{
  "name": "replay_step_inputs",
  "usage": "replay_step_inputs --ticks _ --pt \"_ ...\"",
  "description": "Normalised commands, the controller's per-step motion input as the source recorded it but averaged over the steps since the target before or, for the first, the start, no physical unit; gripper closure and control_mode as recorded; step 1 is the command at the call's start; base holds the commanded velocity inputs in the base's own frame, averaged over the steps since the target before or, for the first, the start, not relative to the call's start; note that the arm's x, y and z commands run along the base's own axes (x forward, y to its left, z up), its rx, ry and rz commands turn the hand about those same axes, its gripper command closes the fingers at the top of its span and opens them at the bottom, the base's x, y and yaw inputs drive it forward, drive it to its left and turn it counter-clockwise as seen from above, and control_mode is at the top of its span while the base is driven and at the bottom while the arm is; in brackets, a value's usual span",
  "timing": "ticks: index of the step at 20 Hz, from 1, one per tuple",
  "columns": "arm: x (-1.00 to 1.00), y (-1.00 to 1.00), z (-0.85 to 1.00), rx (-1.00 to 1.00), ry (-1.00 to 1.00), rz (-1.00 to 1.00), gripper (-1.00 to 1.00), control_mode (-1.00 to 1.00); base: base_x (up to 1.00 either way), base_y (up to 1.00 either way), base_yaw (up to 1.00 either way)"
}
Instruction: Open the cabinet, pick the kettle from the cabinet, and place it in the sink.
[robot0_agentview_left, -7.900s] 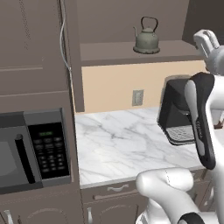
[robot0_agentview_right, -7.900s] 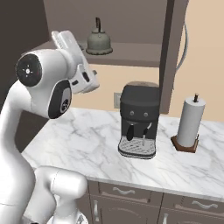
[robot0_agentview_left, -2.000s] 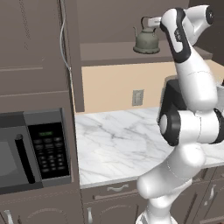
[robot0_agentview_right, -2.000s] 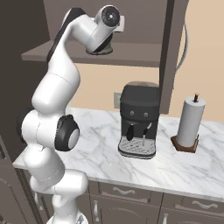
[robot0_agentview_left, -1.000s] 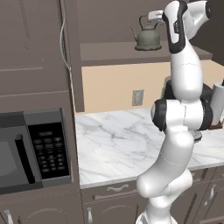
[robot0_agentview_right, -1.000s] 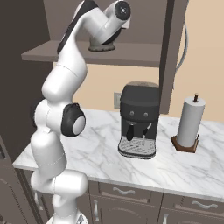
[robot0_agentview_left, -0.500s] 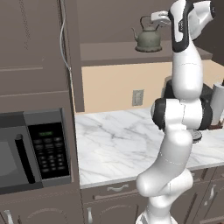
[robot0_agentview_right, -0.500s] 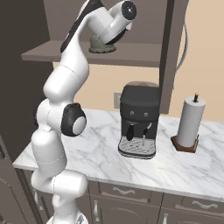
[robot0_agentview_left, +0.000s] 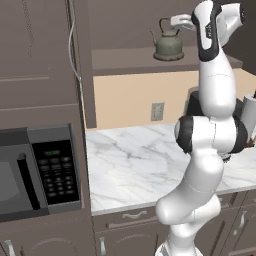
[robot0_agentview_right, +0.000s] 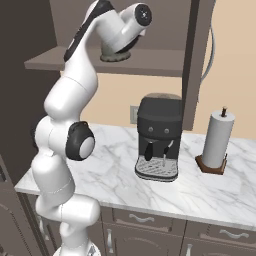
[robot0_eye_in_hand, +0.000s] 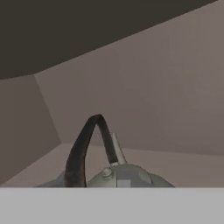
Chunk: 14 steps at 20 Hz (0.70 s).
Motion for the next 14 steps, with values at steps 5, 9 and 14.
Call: replay_step_inputs --ticks 5,9,14 --pt "-0.26 0.15 -0.22 0.04 -0.13 0.0 1.0 -1.0 0.0 0.0 0.0" --pt "-0.45 0.01 -0.07 0.05 -0.03 -0.03 1.0 -1.0 0.0 0.0 0.0" --pt "-0.48 0.0 0.08 0.09 0.04 -0.03 1.0 -1.0 0.0 0.0 0.0"
